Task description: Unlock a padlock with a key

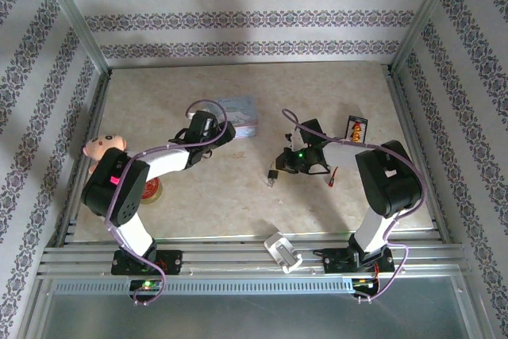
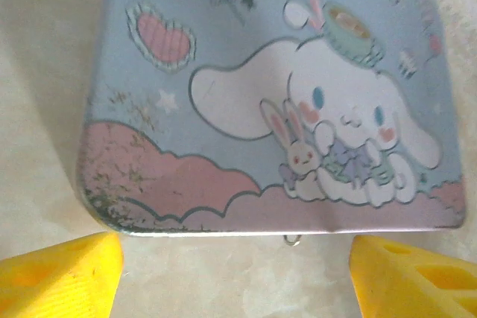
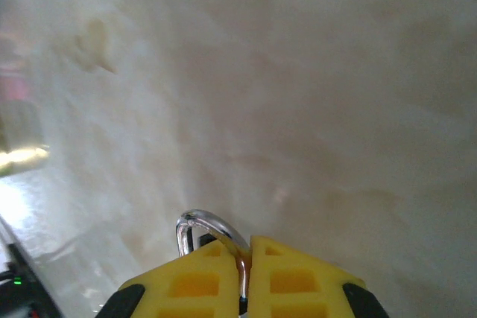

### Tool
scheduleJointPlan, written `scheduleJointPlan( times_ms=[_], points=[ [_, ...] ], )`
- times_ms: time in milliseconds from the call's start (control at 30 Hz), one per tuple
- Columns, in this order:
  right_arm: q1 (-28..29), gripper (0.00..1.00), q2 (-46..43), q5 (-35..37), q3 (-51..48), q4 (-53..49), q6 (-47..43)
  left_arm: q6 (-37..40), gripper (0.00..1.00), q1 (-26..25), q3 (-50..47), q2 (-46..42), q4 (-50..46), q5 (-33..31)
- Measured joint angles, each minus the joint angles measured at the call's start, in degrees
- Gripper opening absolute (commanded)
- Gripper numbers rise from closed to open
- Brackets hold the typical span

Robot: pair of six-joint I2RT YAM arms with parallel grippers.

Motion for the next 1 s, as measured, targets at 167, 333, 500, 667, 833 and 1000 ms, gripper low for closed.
scheduleJointPlan(
  times_ms=[167,333,500,667,833,1000],
  points=[
    [-0.24,0.06,-1.01,3.34,0.11,-4.50,-2.25,0.02,0.81,0.31,-0.85,-3.08,-0.02,-0.22],
    [-0.24,0.06,-1.16,5.84,1.33,-6.14,-2.64,0.26,0.87,0.31,-2.34,-6.16,-0.17,-0.90],
    [-0.26,0.33,-1.14,8.50,3.61,-7.10,-3.39,1.70,0.99,0.72,-3.26,-10.40,-1.92,-2.21],
    [-0.24,0.48,-1.90,10.78,5.14,-8.22,-4.94,4.66,0.99,2.58,-3.96,-16.63,-6.08,-4.92],
    [-0.26,0.50,-9.38,15.41,4.79,-10.97,-5.95,10.36,0.99,4.13,-5.75,-26.10,-11.32,-12.22],
    [-1.77,0.54,-20.90,20.70,2.99,-11.37,-7.13,15.93,0.99,5.09,-11.45,-36.89,-11.98,-21.29]
  ],
)
